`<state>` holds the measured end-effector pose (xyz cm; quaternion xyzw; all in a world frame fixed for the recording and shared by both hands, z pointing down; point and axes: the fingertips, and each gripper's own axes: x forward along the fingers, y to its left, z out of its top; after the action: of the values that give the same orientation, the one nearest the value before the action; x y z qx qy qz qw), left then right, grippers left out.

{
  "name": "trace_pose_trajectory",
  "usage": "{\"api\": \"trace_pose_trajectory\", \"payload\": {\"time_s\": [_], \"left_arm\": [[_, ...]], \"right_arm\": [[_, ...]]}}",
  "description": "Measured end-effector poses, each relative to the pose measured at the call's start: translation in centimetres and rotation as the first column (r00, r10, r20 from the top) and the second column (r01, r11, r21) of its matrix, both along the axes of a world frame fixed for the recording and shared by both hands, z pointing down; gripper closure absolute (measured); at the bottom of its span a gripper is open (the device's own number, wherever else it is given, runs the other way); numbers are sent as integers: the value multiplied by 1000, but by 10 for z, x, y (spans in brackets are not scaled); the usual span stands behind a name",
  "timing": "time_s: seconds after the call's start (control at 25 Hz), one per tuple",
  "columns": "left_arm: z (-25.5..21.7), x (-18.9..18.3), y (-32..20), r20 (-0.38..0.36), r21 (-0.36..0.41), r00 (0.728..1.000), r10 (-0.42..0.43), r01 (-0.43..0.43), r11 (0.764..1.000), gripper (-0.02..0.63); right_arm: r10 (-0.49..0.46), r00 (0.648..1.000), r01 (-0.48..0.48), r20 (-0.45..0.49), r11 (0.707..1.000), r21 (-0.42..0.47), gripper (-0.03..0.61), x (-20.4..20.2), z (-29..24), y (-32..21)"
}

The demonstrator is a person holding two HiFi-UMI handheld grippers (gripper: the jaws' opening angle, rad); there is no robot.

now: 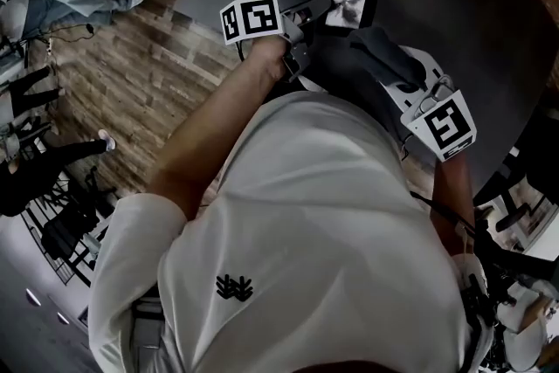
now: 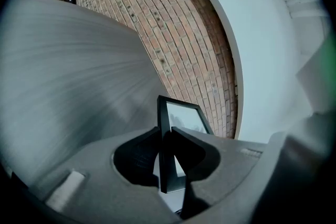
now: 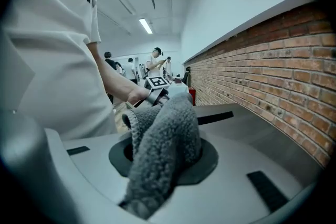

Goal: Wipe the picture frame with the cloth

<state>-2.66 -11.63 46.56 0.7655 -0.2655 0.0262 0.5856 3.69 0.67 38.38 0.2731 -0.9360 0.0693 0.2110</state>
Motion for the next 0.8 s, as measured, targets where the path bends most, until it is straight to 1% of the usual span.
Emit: {"api": "trace_pose_trajectory", "payload": {"time_s": [0.28,0.48,0.56,0.68,0.8], "left_arm": [[-13,4,-1,-13,0,1000,-7,7,1000,537],[-19,7,3,-16,6,1000,-10,10,1000,537],[-18,2,1,14,24,1000,-26,26,999,537],[-10,-14,-9,105,74,992,-71,63,995,537],[2,-25,-18,204,121,974,-94,70,990,537]], "right_arm": [[-42,997,43,-57,999,18,486,-33,14,-3],[-90,991,90,-96,996,1,485,-50,27,1],[-106,989,106,-103,994,-12,485,-54,30,6],[-110,989,106,-100,993,-48,485,-49,40,10],[-68,990,54,-124,993,-109,485,-30,59,9]]}}
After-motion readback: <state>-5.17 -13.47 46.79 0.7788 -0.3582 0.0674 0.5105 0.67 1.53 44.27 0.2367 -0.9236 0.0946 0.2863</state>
